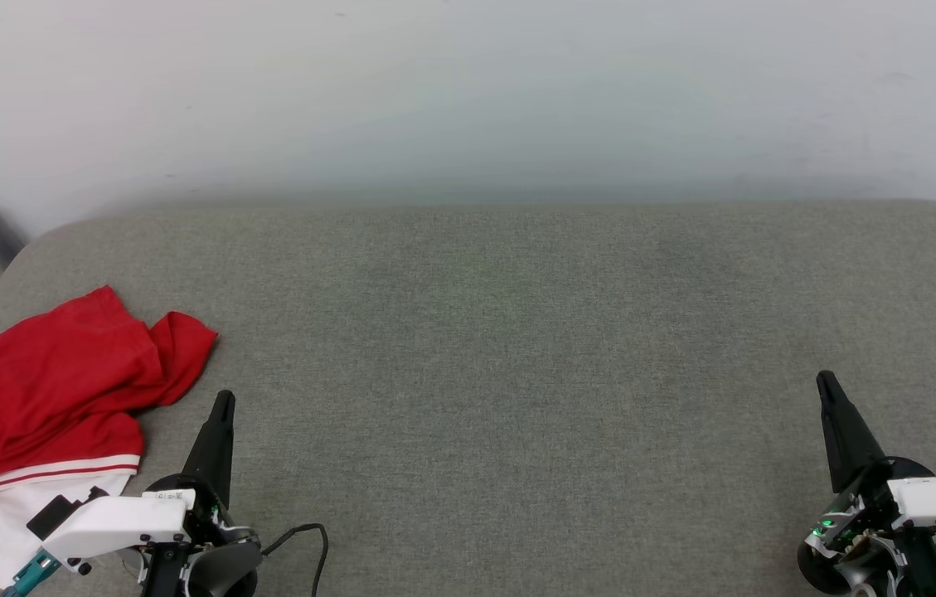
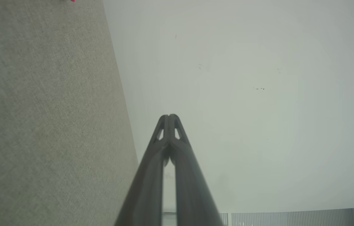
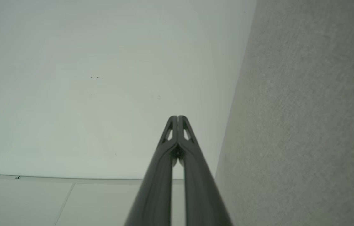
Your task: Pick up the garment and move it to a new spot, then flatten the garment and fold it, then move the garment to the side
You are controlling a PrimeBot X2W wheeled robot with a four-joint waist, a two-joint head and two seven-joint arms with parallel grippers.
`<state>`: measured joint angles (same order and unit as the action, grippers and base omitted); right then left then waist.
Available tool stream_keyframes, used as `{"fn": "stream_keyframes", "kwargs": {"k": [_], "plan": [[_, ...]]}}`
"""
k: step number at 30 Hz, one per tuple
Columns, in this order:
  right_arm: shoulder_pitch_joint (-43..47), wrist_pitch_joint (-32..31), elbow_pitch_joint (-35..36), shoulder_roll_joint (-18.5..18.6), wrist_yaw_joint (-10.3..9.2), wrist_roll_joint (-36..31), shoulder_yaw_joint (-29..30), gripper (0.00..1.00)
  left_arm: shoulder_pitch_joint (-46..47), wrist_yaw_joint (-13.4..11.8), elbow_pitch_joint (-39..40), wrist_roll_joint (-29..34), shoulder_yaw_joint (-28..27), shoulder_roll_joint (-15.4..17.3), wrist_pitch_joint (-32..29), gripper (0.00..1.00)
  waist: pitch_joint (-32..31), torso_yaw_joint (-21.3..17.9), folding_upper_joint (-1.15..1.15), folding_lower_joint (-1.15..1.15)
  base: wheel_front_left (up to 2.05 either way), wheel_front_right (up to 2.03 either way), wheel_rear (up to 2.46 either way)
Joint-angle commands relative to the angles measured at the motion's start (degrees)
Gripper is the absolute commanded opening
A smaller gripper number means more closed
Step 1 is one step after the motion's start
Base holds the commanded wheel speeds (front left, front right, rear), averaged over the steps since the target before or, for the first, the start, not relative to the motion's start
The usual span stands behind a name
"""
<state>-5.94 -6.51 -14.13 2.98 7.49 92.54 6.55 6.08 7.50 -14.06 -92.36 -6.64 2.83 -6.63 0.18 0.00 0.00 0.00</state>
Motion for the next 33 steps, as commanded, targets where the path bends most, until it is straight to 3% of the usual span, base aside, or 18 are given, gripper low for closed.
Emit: {"fn": "stream_keyframes", "kwargs": {"k": [1,33], "plan": [[-0.72,-0.05,-0.06,-0.18,0.0,-0.3,0.0,0.0,0.33,0.18,0.01,-0.12,-0.02,-0.05,0.02,0.0,0.0,0.0,0.0,0.0,0.0,0.0,0.0],[-0.72,-0.02,-0.06,-0.17,0.0,-0.29,-0.02,0.0,0.33,0.18,0.01,-0.12,-0.02,-0.05,0.02,0.0,0.0,0.0,0.0,0.0,0.0,0.0,0.0]]}}
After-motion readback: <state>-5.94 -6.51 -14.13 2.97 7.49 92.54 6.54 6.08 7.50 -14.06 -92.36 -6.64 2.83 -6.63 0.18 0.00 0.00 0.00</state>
